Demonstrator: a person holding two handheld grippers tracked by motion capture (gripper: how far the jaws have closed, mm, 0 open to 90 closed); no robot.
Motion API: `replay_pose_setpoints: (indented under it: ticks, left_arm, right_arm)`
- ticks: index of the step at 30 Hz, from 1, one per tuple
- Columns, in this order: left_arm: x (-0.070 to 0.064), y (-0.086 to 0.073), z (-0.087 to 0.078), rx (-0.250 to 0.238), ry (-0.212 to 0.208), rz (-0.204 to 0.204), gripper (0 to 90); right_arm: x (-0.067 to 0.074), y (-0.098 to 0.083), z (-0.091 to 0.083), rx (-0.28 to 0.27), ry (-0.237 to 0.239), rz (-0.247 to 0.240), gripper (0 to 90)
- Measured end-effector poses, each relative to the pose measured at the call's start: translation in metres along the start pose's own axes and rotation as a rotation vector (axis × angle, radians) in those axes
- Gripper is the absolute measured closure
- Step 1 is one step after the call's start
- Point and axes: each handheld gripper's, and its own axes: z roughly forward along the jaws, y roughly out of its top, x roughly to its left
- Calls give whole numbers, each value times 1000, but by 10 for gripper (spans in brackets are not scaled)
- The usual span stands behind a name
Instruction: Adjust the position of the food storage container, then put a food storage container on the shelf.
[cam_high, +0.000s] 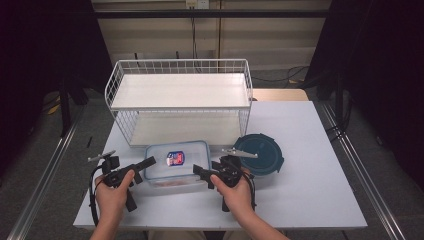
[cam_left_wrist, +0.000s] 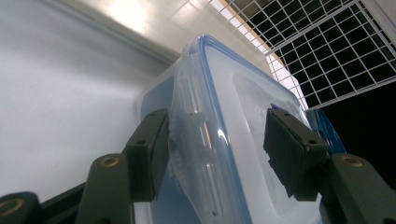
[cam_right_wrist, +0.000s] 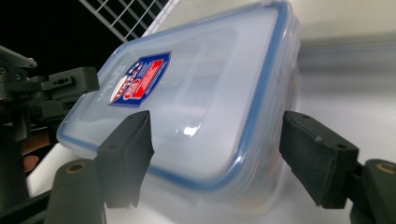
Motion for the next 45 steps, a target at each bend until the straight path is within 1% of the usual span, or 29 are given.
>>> replay_pose_setpoints:
  ticks: [1,2,4,6,7,8,9,10,11,13,14,15,16,18,19,22,24,25,26,27,28,29,31,32,36,41,42,43,45]
  left_arm:
    - [1,0,-4,7,8,-9,415]
    - [1,-1,-6,-5,17,-17,415]
    - [4,0,-10,-5,20,-16,416]
    - [6,0,-10,-12,10,-12,413]
    - [8,0,-9,-14,5,-5,406]
    - [8,-1,-9,-16,1,-11,401]
    - [9,-1,-9,-9,-4,-6,385]
    - [9,-1,-9,-9,-4,-6,376]
    - [9,-2,-9,-8,-9,-15,376]
    - [10,-2,-9,-7,-8,-17,366]
    - [10,-2,-9,-9,-12,-26,369]
    - [10,-3,-9,-9,-17,-30,368]
    - [10,-3,-9,-8,-16,-20,367]
    - [10,-3,-9,-6,-16,-18,364]
    - [10,-4,-8,-26,-15,-37,360]
    - [10,-4,-8,-22,-16,-40,363]
    - [10,-4,-9,-17,-12,-21,363]
    - [10,-5,-9,-15,-14,-28,360]
    - [11,-4,-9,-15,-19,-37,362]
    - [10,-5,-8,-24,-16,-50,366]
    - [11,-5,-9,-21,-18,-41,366]
    - [11,-5,-10,-15,-20,-45,370]
    - [10,-6,-10,-23,-13,-60,372]
    - [11,-6,-10,-24,-18,-53,373]
    - [12,-11,-10,-49,-23,-80,358]
    - [10,-12,-13,-44,-16,-84,368]
    - [10,-13,-13,-50,-15,-98,372]
    - [11,-12,-13,-51,-11,-90,379]
    - [11,-12,-14,-62,-20,-118,407]
  right_arm:
    - [4,-6,0,2,29,19,281]
    - [4,-6,0,2,29,19,281]
    - [7,-10,0,1,49,32,294]
    - [7,-10,-1,-2,57,27,318]
    - [7,-9,-2,-13,52,18,338]
    - [6,-7,-2,-29,53,12,341]
    - [4,-3,0,-46,64,24,299]
    - [4,-3,0,-46,64,24,299]
    - [4,-1,2,-40,62,14,285]
    - [4,-1,7,-50,50,0,271]
    - [2,-1,9,-43,49,9,271]
    - [-1,-2,13,-44,57,36,248]
    - [-2,-3,13,-44,60,48,248]
    - [-1,-2,14,-50,60,46,247]
    - [-1,-3,16,-42,63,59,218]
    - [-1,-3,18,-37,71,64,209]
    - [-2,-2,18,-34,71,77,213]
    - [-2,-2,18,-35,73,80,219]
    - [-3,-3,17,-37,75,110,232]
    - [-3,-3,18,-37,76,117,238]
    - [-3,-3,18,-37,76,117,238]
    - [-4,-3,17,-39,85,147,251]
    - [-5,-4,17,-39,84,154,255]
    - [-5,-4,17,-42,88,158,258]
    - [-5,-5,17,-46,91,174,263]
    - [-4,-6,16,-50,78,186,275]
    - [-3,-6,16,-51,72,190,277]
    - [-3,-6,16,-54,69,193,286]
    - [-3,-6,14,-56,68,218,313]
